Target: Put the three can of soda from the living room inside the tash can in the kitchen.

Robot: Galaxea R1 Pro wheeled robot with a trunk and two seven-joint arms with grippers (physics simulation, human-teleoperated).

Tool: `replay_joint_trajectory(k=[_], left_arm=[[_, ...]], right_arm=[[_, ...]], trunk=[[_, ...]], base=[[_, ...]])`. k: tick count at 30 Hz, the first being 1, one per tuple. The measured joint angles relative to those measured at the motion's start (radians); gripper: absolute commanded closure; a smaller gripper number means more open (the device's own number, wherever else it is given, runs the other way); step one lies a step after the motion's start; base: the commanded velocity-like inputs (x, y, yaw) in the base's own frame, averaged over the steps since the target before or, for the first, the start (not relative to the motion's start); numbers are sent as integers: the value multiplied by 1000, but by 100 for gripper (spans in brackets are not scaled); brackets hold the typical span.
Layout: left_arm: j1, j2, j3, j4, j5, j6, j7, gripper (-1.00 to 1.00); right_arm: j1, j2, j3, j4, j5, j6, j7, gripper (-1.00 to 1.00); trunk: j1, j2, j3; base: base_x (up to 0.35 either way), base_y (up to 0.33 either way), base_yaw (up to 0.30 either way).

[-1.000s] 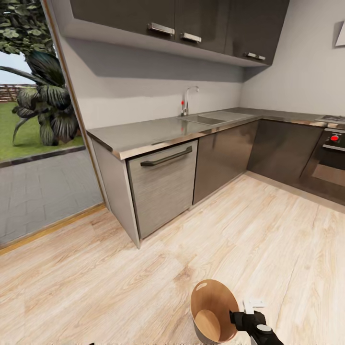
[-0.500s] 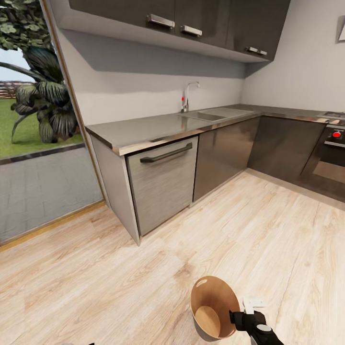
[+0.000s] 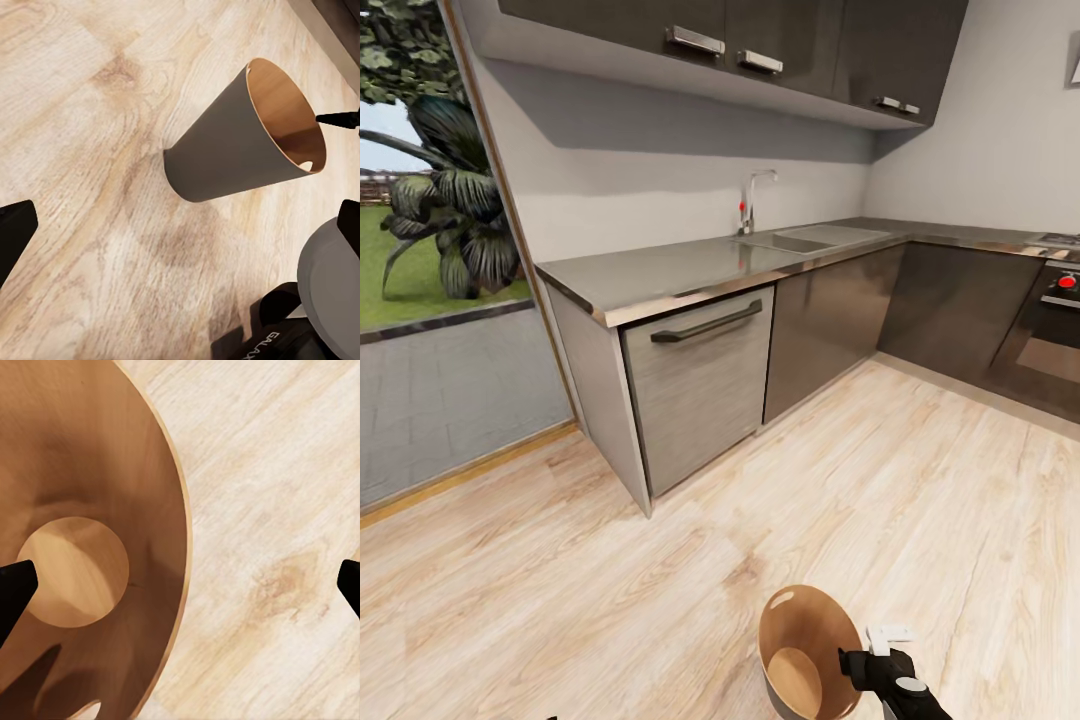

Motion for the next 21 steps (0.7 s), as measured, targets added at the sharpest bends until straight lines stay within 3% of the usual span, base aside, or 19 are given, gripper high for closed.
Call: replay_joint_trajectory(k=[5, 21], left_arm=[[0, 0, 0, -1, 0, 0, 0, -100], [0, 0, -1, -1, 0, 0, 0, -100]], right_arm=[[0, 0, 0, 0, 0, 0, 0, -100], [0, 0, 1, 0, 0, 0, 0, -100]], trunk=[[0, 0, 0], [54, -98, -64]], base=[[3, 0, 0], [0, 0, 0]])
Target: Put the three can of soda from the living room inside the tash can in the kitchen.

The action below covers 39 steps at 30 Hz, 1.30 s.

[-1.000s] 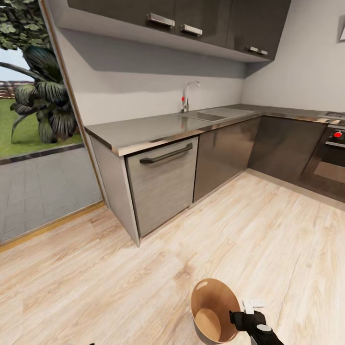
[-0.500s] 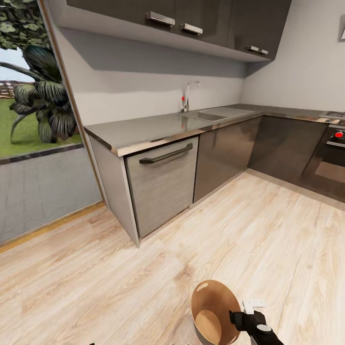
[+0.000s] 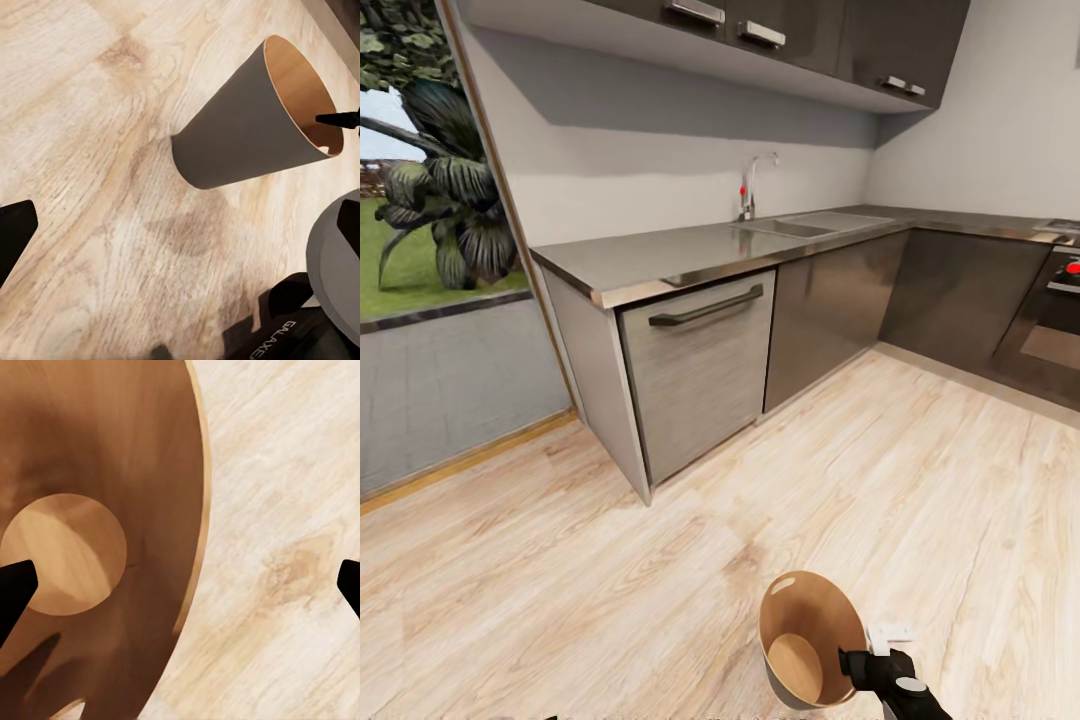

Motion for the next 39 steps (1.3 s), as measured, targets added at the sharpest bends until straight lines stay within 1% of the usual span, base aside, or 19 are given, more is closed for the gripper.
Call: replay_joint_trajectory(k=[8, 12, 16, 39], left_arm=[[0, 0, 0, 0, 0, 0, 0, -100], [0, 0, 0, 0, 0, 0, 0, -100], [0, 0, 0, 0, 0, 0, 0, -100], [0, 0, 0, 1, 0, 0, 0, -100]], right_arm=[[0, 0, 0, 0, 0, 0, 0, -100], [0, 0, -1, 0, 0, 0, 0, -100], [0, 0, -1, 0, 0, 0, 0, -100], [0, 0, 0, 0, 0, 0, 0, -100]], trunk=[[0, 0, -7], [15, -28, -22], [15, -28, -27], [15, -28, -29]], base=[[0, 0, 0], [0, 0, 0], [0, 0, 0], [0, 0, 0]])
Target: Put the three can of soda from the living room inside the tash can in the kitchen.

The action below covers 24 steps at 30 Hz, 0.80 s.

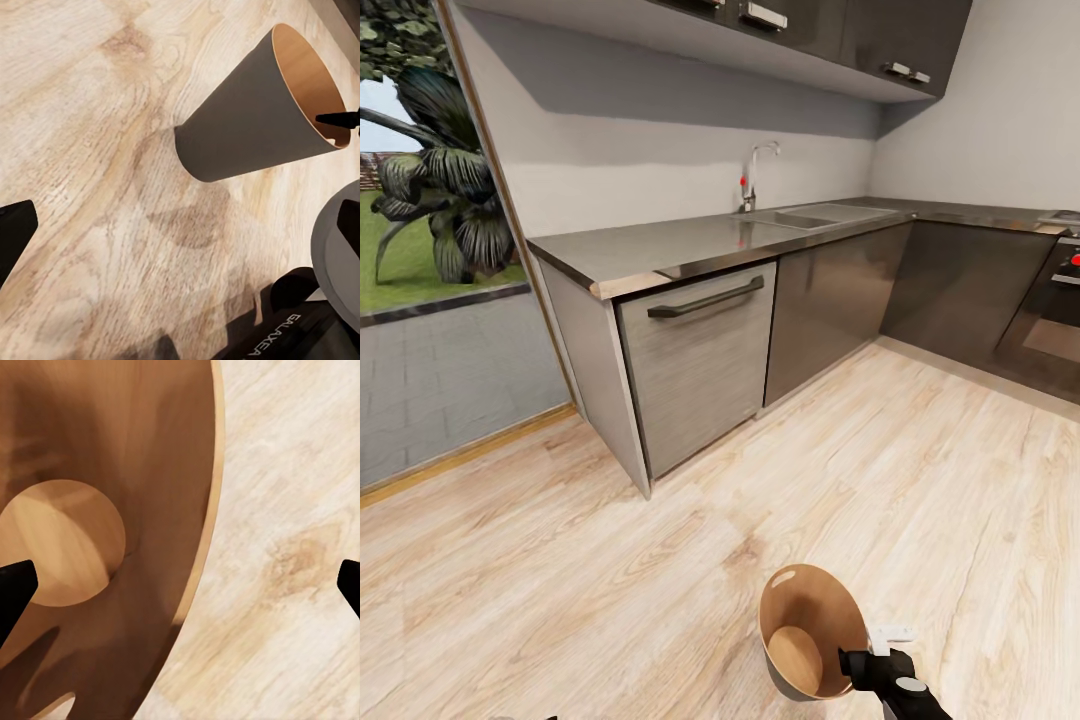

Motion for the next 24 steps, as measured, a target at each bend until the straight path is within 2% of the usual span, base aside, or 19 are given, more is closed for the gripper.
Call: replay_joint_trajectory(k=[7, 8, 24], left_arm=[[0, 0, 0, 0, 0, 0, 0, -100], [0, 0, 0, 0, 0, 0, 0, -100], [0, 0, 0, -1, 0, 0, 0, -100]], right_arm=[[0, 0, 0, 0, 0, 0, 0, -100], [0, 0, 0, 0, 0, 0, 0, 100], [0, 0, -1, 0, 4, 0, -1, 100]], trunk=[[0, 0, 0], [0, 0, 0], [0, 0, 0]], base=[[0, 0, 0], [0, 0, 0], [0, 0, 0]])
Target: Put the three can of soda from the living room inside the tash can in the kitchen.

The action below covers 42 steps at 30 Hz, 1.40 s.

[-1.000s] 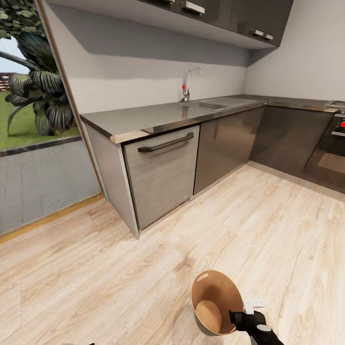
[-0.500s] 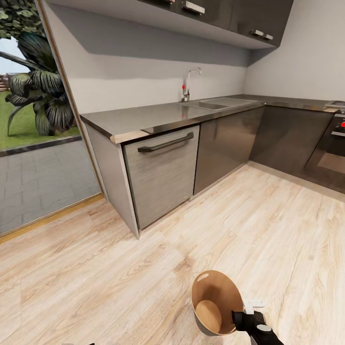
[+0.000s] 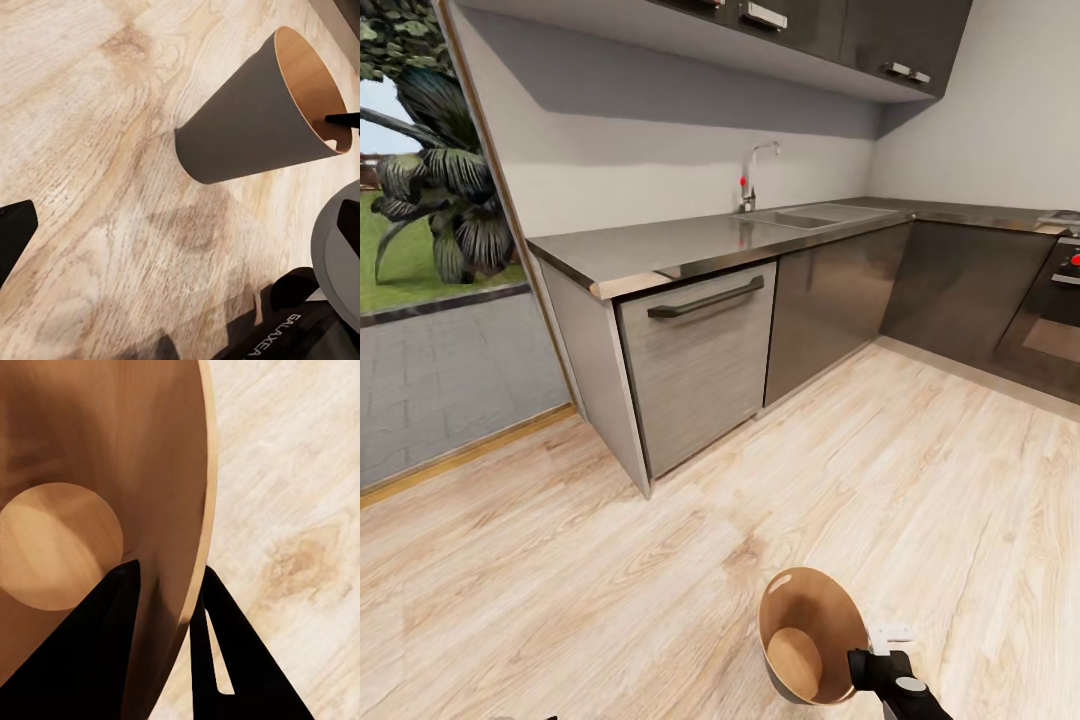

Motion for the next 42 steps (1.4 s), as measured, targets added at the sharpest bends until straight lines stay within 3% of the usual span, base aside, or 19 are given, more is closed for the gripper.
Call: replay_joint_trajectory(k=[13, 18, 20, 23, 24, 25, 26, 28, 30, 31, 35, 42], left_arm=[[0, 0, 0, 0, 0, 0, 0, -100], [0, 0, 0, 0, 0, 0, 0, -100], [0, 0, 1, 0, 0, 0, 0, -100], [0, 0, 0, 0, 0, 0, 0, -100], [0, 0, 1, 0, 0, 0, 0, -100], [0, 0, 1, 0, 0, 0, 0, -100], [0, 0, 1, 0, 0, 0, 0, -100], [0, 0, 1, 0, 0, 0, 0, -100], [0, 0, 1, 0, 0, 0, 0, -100], [0, 0, 1, 0, 0, 0, 0, -100], [0, 0, 1, 0, 0, 0, 0, -100], [0, 0, 1, 0, 0, 0, 0, -100]], right_arm=[[1, 0, 3, -5, -5, 3, -2, 100], [-1, 0, 1, -89, -2, 42, -3, 100], [-1, 0, 3, -169, -9, 169, -3, 100], [0, 0, 2, -256, -11, 296, -3, 100], [0, 0, 2, -315, -9, 377, -3, 100], [0, -1, 0, -411, -5, 510, -3, 100], [0, 0, 0, -444, -12, 522, -2, 100], [0, -1, -2, -523, -2, 654, -2, 100], [1, -1, -3, -542, 0, 748, -3, 100], [1, -2, -4, -599, 3, 852, -3, 100], [1, -3, -5, -680, -3, 909, -1, 100], [1, -2, -4, -701, -3, 936, -2, 100]], trunk=[[0, 0, 0], [0, 0, 0], [0, 0, 0], [0, 0, 0], [0, 0, 0], [0, 0, 0], [0, 0, 0], [0, 0, 0], [0, 0, 0], [0, 0, 0], [0, 0, 0], [0, 0, 0]], base=[[0, 0, 0], [0, 0, 0], [0, 0, 0], [0, 0, 0], [0, 0, 0], [0, 0, 0], [0, 0, 0], [0, 0, 0], [0, 0, 0], [0, 0, 0], [0, 0, 0], [0, 0, 0]])
